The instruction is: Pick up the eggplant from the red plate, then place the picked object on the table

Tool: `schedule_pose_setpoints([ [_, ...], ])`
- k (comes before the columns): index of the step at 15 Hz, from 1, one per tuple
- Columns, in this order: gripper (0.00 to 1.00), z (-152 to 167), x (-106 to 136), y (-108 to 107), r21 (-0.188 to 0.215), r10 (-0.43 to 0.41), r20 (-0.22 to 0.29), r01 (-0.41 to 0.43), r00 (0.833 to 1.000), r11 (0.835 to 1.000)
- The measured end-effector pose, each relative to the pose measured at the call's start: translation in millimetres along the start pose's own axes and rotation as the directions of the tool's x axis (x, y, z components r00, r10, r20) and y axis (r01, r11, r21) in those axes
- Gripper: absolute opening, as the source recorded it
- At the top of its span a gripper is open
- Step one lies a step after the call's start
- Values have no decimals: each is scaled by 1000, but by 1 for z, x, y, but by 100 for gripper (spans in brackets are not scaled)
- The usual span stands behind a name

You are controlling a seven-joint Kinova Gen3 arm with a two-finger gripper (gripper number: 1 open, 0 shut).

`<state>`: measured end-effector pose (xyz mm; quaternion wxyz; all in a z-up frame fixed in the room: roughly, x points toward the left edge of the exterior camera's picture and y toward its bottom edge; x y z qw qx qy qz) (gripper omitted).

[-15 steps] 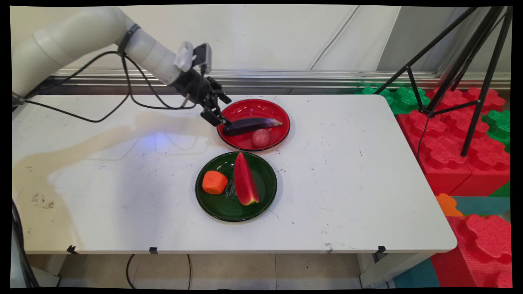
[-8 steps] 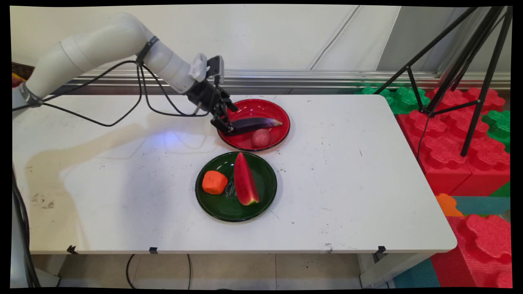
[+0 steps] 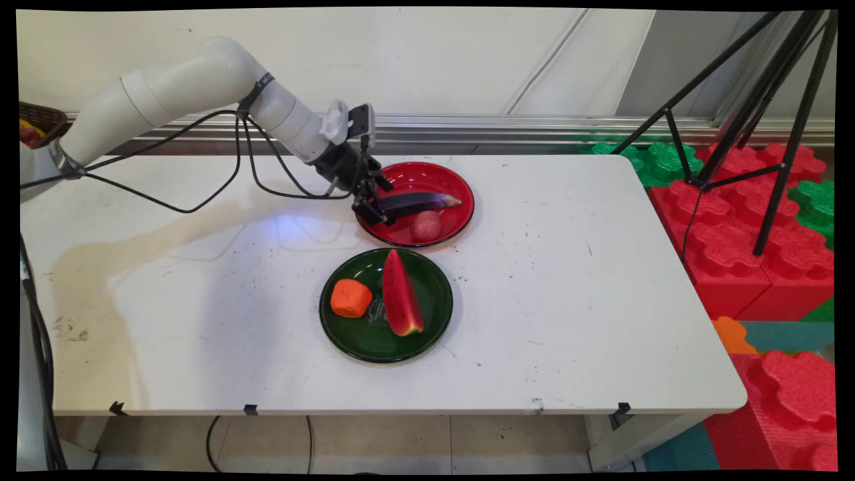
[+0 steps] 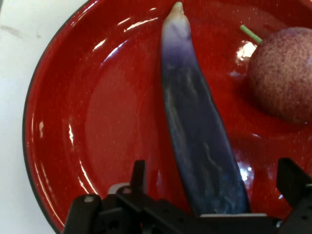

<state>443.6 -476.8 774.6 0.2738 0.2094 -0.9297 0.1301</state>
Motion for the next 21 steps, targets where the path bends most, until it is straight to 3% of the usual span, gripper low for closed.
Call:
schedule_pose_setpoints([
  [3,100,3,1,-1,-1,-6,-4,6,1000,1000],
  [4,0,4,1,-1,-1,-7,-5,7,1000,1000],
  [21,0,-12,0,-4,8,-32,-23,32,999,999],
])
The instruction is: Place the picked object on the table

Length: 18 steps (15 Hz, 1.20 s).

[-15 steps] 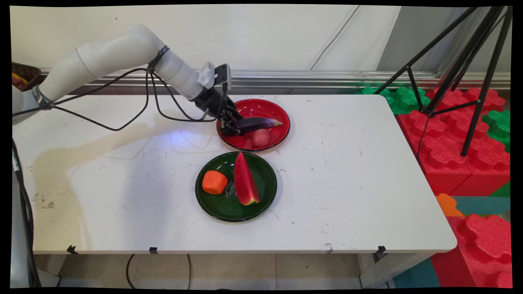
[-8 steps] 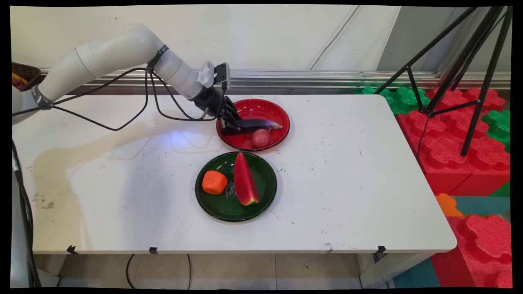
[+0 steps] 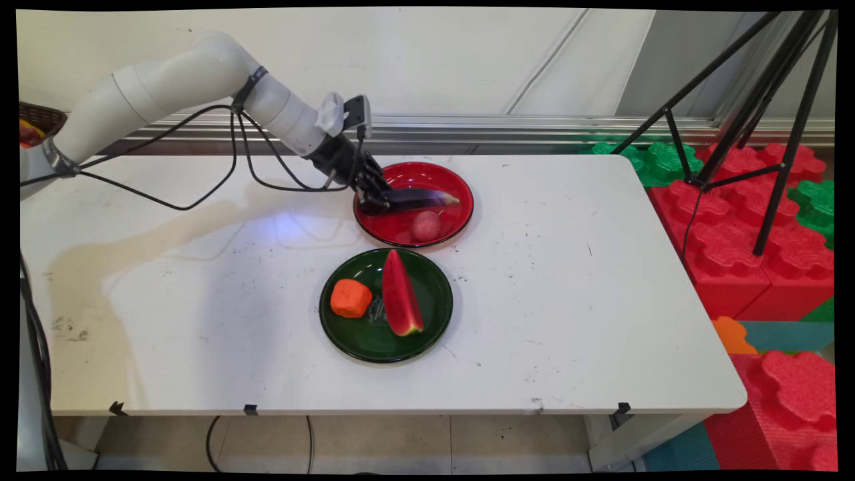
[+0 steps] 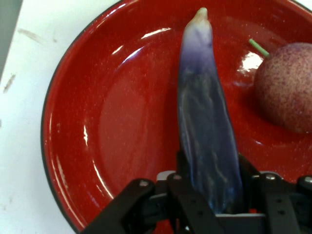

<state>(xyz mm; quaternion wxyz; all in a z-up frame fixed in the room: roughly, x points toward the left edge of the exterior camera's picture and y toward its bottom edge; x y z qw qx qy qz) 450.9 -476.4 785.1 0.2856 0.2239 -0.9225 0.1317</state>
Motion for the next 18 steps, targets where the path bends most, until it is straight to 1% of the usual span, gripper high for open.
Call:
schedule_pose_setpoints([
  [5,0,-26,0,2,11,-5,-21,5,1000,1000],
  [11,0,-60,-1,9,27,-11,-40,12,999,1000],
  [14,0,-85,-4,17,35,-13,-49,15,999,999],
  [18,0,-111,-10,27,34,-16,-50,17,999,999],
])
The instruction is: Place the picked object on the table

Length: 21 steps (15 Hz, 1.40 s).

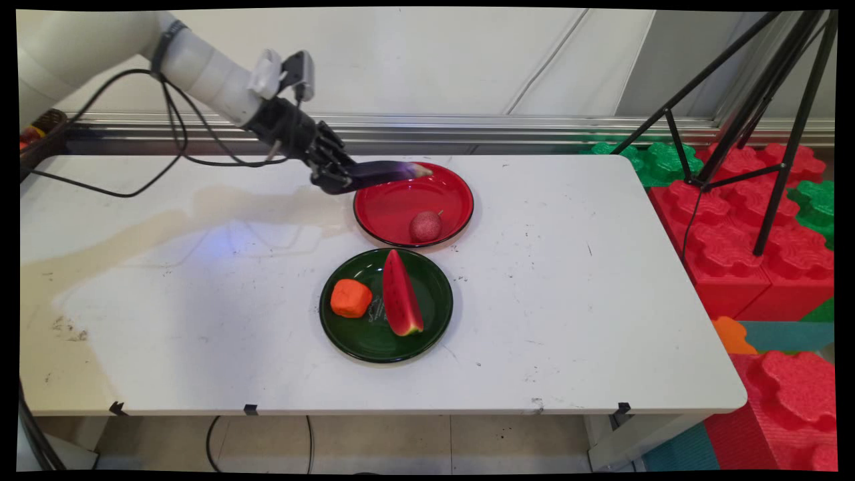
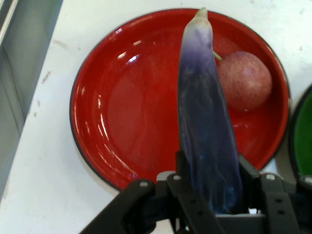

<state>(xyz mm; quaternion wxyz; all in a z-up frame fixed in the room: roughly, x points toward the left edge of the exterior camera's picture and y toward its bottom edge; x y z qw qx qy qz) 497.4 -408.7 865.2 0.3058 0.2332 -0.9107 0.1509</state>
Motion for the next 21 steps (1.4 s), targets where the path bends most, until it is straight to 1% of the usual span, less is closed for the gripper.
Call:
schedule_pose_setpoints([
  [6,0,-52,-21,19,-5,-5,29,5,1000,1000],
  [11,0,-77,-40,30,-5,-26,66,27,997,1000],
  [17,0,-88,-69,36,-5,-49,125,50,991,999],
  [20,0,-85,-89,32,6,-42,170,42,985,999],
  [21,0,-84,-93,30,9,-41,177,40,983,999],
])
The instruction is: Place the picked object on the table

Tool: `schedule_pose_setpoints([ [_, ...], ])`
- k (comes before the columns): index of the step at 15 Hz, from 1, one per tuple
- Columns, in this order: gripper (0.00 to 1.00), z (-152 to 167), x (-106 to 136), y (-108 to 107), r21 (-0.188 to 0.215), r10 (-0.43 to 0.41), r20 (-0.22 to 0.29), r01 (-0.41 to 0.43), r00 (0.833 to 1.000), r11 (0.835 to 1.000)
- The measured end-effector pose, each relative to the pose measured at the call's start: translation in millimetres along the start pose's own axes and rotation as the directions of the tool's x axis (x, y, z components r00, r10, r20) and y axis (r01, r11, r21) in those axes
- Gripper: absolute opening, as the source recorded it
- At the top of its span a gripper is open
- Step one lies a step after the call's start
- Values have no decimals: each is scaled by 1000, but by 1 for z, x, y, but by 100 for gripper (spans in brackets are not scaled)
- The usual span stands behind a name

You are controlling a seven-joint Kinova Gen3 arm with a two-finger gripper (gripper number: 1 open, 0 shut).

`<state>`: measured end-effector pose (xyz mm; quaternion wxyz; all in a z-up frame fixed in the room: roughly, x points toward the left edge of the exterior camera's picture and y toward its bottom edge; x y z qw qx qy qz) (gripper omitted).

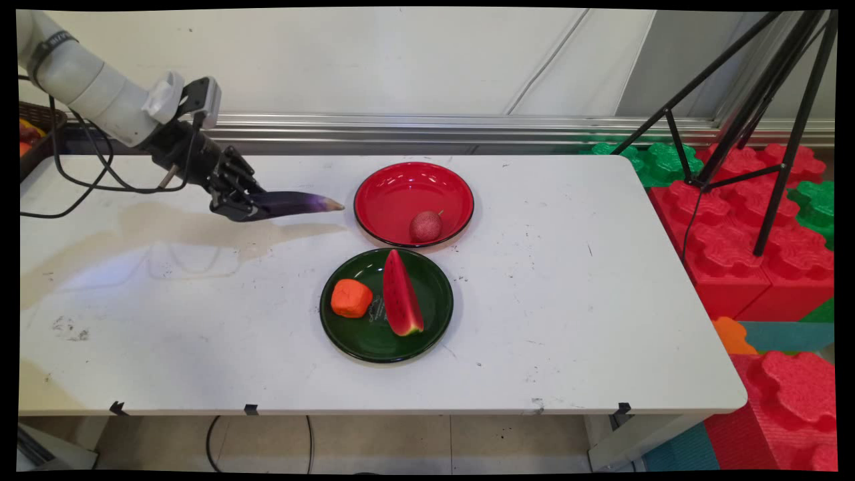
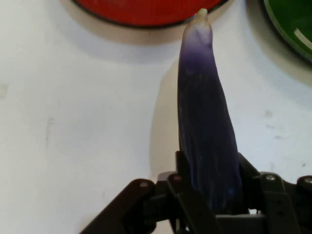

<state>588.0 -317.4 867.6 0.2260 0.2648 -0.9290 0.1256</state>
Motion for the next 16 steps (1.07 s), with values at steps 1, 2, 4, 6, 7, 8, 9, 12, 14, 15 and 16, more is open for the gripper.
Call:
schedule_pose_setpoints([
  [1,0,4,-5,-3,3,2,11,-2,1000,1000],
  [2,0,9,-10,-6,7,5,22,-5,1000,1000],
  [4,0,19,-17,-13,10,13,39,-13,999,1000],
  [6,0,28,-22,-17,4,19,51,-19,999,1000],
  [7,0,34,-25,-18,-3,22,60,-22,998,1000],
  [8,0,40,-28,-20,-9,26,68,-25,997,1000],
  [9,0,44,-31,-21,-13,28,74,-27,997,1000],
  [12,100,53,-36,-25,-16,32,81,-31,996,999],
  [14,100,55,-37,-26,-16,33,80,-32,996,999],
  [15,100,54,-37,-26,-16,33,78,-31,996,999],
  [16,100,53,-38,-27,-16,32,76,-31,997,999],
])
